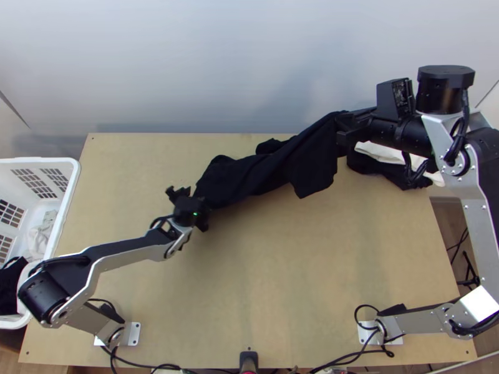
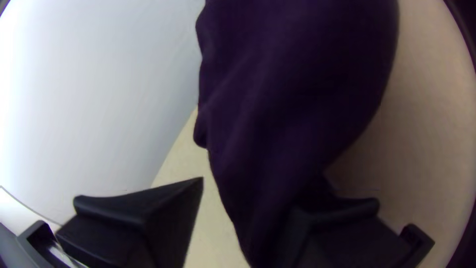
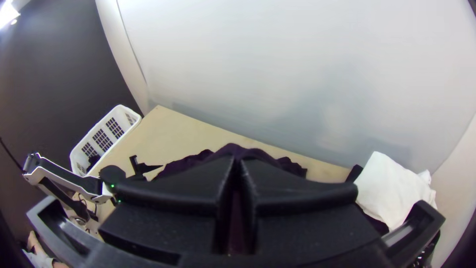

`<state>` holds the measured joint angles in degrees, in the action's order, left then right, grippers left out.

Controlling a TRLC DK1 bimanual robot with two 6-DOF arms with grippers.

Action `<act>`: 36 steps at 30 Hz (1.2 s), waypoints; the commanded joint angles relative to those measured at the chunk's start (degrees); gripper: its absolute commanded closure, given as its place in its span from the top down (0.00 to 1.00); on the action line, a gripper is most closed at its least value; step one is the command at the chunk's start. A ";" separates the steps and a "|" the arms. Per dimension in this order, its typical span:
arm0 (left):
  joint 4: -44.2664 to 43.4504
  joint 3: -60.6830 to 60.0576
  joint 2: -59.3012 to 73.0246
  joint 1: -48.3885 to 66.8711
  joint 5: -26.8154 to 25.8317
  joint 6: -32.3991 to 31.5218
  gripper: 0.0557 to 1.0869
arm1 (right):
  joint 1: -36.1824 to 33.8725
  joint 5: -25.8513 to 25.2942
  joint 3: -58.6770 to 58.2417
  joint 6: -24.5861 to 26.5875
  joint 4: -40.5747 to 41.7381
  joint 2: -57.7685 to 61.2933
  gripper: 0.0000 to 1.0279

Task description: Fold the t-shirt

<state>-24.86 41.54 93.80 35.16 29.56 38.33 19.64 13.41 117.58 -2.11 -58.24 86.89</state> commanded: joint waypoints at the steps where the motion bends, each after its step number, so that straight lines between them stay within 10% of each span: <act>1: -0.54 -3.04 -5.03 -4.75 -1.52 6.15 0.04 | -0.65 -0.05 0.02 0.18 0.05 0.12 0.04; 8: 10.10 -0.14 -20.85 -7.21 -1.52 6.94 0.21 | -0.74 -0.05 -0.60 0.18 0.05 0.03 0.04; 12: 14.93 1.35 -29.64 -7.91 -3.37 6.76 0.03 | -0.74 -0.05 -0.77 -0.09 0.41 0.03 0.04; 26: 27.06 17.35 -40.19 -7.65 -4.51 5.97 0.04 | -3.82 -0.05 8.19 -3.43 1.28 0.12 0.04; 36: 14.58 22.88 -42.56 -10.11 -2.32 3.86 0.04 | -10.76 -0.05 15.22 -12.66 8.84 -3.84 0.03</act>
<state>-2.68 61.91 53.28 26.50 25.21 43.62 13.26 13.47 129.80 -9.21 -54.70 85.49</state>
